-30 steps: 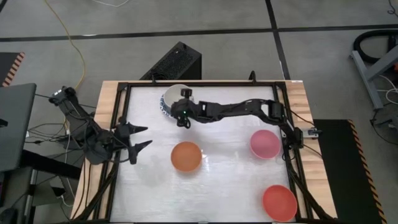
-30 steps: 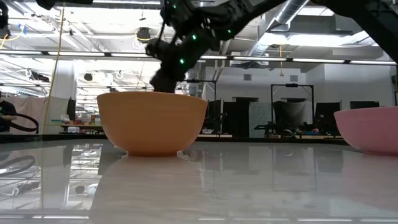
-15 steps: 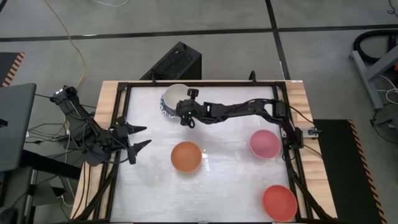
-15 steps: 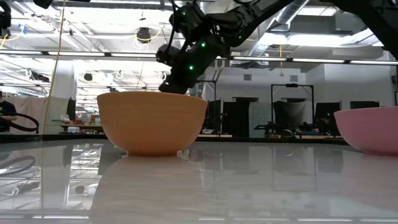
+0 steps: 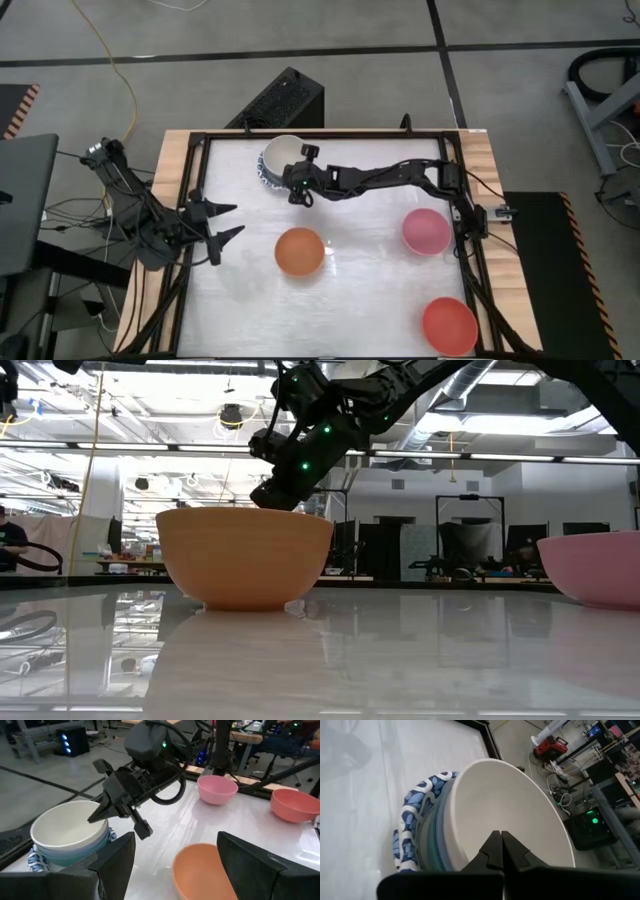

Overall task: Nest bowls inside each other
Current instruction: Stack the white bowl on the dark blue bowl

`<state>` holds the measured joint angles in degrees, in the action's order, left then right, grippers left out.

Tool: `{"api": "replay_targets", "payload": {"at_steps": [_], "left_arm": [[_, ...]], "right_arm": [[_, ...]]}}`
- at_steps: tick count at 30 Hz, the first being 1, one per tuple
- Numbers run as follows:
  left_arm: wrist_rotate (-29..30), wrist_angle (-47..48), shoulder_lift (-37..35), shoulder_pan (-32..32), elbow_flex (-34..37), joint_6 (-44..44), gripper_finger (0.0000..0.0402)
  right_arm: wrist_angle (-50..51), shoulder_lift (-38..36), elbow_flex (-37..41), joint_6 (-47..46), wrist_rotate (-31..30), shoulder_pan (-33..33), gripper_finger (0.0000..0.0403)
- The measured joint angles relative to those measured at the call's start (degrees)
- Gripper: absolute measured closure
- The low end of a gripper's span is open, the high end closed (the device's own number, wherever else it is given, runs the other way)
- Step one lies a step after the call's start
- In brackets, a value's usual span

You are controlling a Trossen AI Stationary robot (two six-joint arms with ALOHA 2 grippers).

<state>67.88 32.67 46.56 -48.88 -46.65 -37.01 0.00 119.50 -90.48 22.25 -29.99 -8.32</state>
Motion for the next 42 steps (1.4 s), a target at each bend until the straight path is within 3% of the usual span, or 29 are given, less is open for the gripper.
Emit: {"api": "replay_targets", "payload": {"at_steps": [12,17,22,26,30,33,38,42], "left_arm": [[2.57,-0.48,0.93,0.0,0.0,-1.55,0.0132],[3.49,-0.66,1.97,0.0,0.0,-1.6,0.0132],[7.03,-3.4,3.58,0.0,0.01,-0.25,0.0132],[10.07,-5.25,5.32,0.0,0.02,2.61,0.0132],[9.57,-5.23,6.5,0.02,0.02,5.14,0.0132],[6.96,-5.38,6.51,0.13,0.02,6.17,0.0132],[6.11,-5.36,6.41,0.67,0.02,5.26,0.0132],[5.89,-5.83,6.74,1.77,0.04,5.15,0.0132]], "right_arm": [[-2.83,-0.69,0.0,-0.75,-1.68,1.0,0.0398],[-2.34,-5.77,-0.09,1.15,-1.87,2.16,0.0398],[2.88,-11.87,1.31,-0.25,-6.15,2.39,0.04],[-6.97,-18.13,12.18,-0.34,-5.77,2.08,0.04],[-24.33,-22.99,26.88,-2.55,3.31,0.2,0.04],[-34.65,-23.61,34.14,-6.38,5.88,-2.26,0.04],[-41.88,-21.23,37.13,-9.57,11.79,-4.56,0.04],[-44.82,-16.27,34.84,-9.85,15.13,-4.99,0.04]]}}
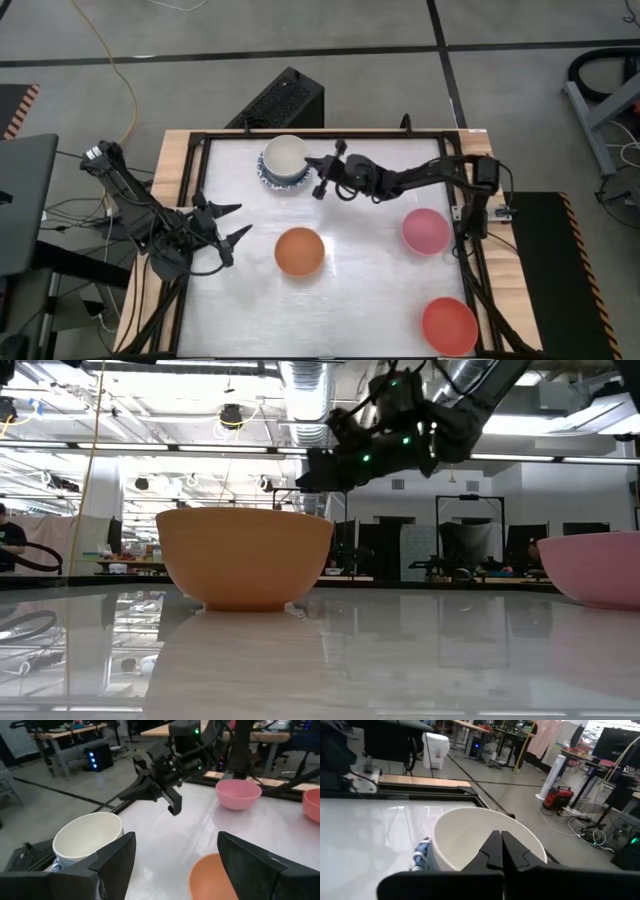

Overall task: Nest bowls inside each other
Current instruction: Stack the white bowl on the dark blue bowl

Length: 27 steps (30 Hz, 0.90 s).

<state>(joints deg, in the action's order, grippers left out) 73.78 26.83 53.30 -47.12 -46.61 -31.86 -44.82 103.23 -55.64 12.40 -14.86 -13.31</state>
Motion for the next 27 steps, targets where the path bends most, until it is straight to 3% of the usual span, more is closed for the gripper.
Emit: {"api": "replay_targets", "payload": {"at_steps": [7,27], "left_arm": [[-1.56,-1.21,0.09,1.08,0.0,-0.64,0.0132],[-6.83,-7.81,2.13,1.3,-0.02,2.25,0.0132]], "right_arm": [[-0.74,5.69,-2.56,-0.59,1.34,-1.06,0.04],[2.66,6.68,-2.47,-4.59,3.63,-1.87,0.04]]}}
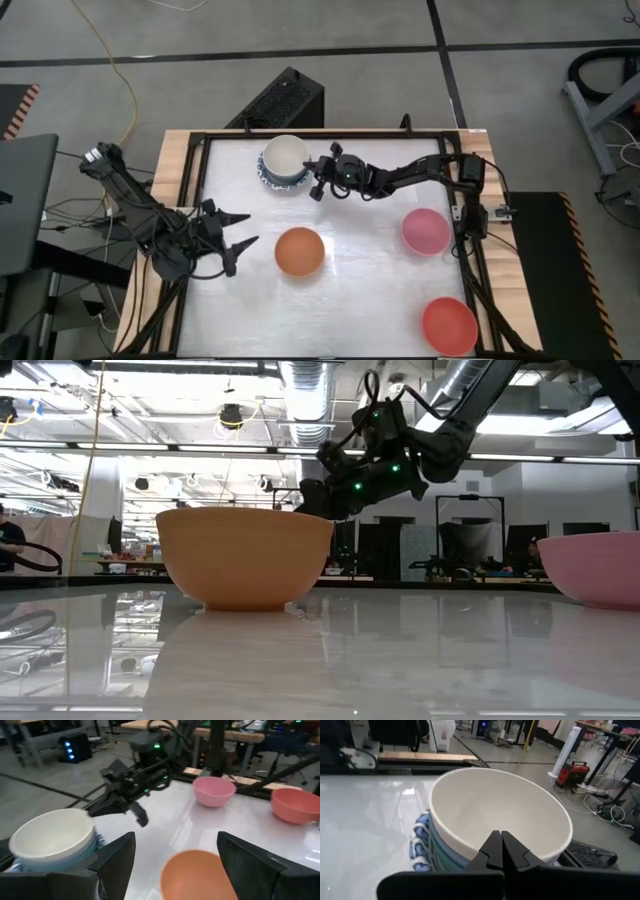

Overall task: Nest bowls inside each other
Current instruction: Stack the white bowl on the dark blue bowl, then stack the pink bowl on the white bowl

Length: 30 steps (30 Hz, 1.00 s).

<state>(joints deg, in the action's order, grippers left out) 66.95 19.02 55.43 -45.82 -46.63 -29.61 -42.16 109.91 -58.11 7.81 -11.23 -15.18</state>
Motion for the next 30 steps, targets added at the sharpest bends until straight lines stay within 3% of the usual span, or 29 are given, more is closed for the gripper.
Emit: {"api": "replay_targets", "payload": {"at_steps": [10,15,22,30], "left_arm": [[-3.78,-8.76,1.8,1.18,0.0,10.16,0.0132],[-9.3,-13.24,1.8,1.75,0.0,16.54,0.0132],[-26.08,-16.91,1.82,7.53,0.0,22.67,0.0132],[-28.67,-14.99,1.82,10.42,0.0,25.41,0.0132]], "right_arm": [[1.12,-3.05,0.01,0.8,-0.67,0.93,0.0396],[9.27,-9.2,0.02,1.59,-3.04,2.85,0.039],[47.57,-26.1,0.0,-7.33,-8.91,6.56,0.0367],[85.06,-44.56,0.0,-30.47,-14.57,15.67,0.0345]]}}
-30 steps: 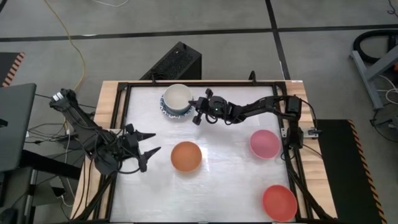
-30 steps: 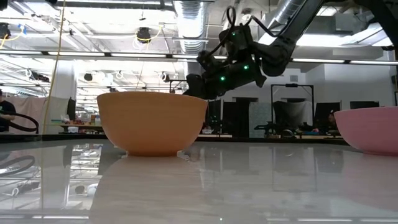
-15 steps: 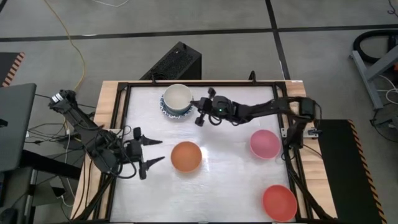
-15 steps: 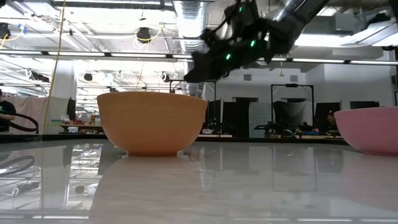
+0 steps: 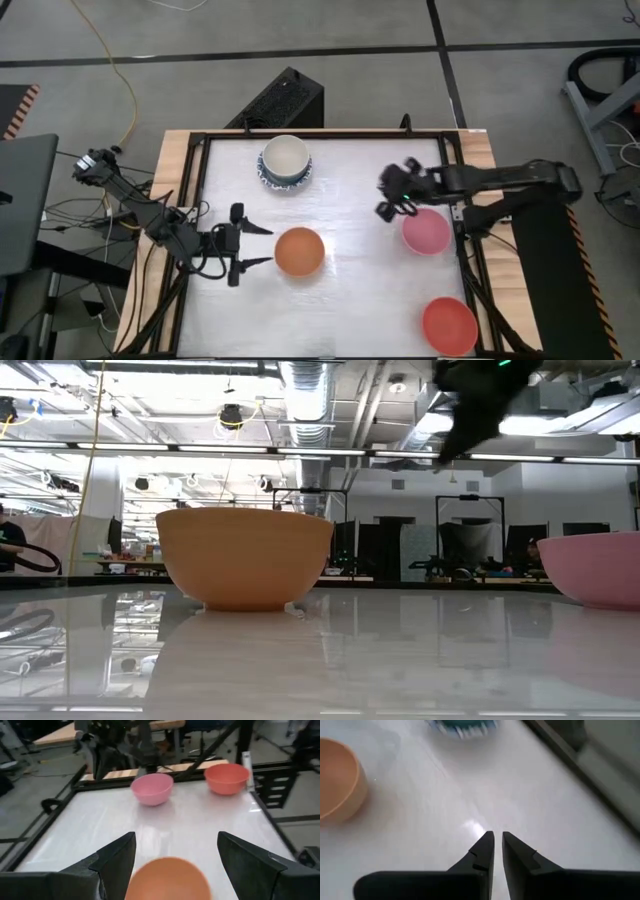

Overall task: Nest bowls inside each other
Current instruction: Stack the pink bowl on the white bowl

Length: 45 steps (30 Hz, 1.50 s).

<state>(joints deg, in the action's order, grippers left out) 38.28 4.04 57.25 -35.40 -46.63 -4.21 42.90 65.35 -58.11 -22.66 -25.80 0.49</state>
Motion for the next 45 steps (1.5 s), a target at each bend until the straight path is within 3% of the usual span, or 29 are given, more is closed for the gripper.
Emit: {"api": "replay_targets", "payload": {"at_steps": [4,8,20,26,32,38,45], "left_arm": [[-9.25,-3.27,0.0,-0.15,0.0,0.75,0.0132],[-18.94,-8.85,0.0,-1.23,0.0,4.15,0.0132],[-20.0,-9.67,3.47,-4.76,-0.02,9.37,0.0132],[-19.99,-11.3,5.83,-4.81,-0.02,11.71,0.0132],[-20.24,-14.92,4.21,-4.81,-0.02,14.45,0.0132],[-19.92,-14.46,-2.95,-3.99,-0.02,20.78,0.0132],[-20.0,-3.5,-12.42,-1.8,-0.02,18.12,0.0132]], "right_arm": [[14.0,-4.9,0.0,-21.93,0.89,4.41,0.0344],[18.85,-6.58,0.0,-32.09,3.61,10.61,0.0344],[18.36,-1.54,0.0,-47.23,7.88,27.32,0.0344],[18.55,3.32,0.0,-49.04,8.08,30.77,0.0344],[20.28,7.57,0.0,-49.08,8.88,29.97,0.0344],[23.85,8.08,-1.41,-45.1,9.37,26.28,0.0342],[26.86,8.08,-6.99,-38.51,9.38,24.48,0.031]]}}
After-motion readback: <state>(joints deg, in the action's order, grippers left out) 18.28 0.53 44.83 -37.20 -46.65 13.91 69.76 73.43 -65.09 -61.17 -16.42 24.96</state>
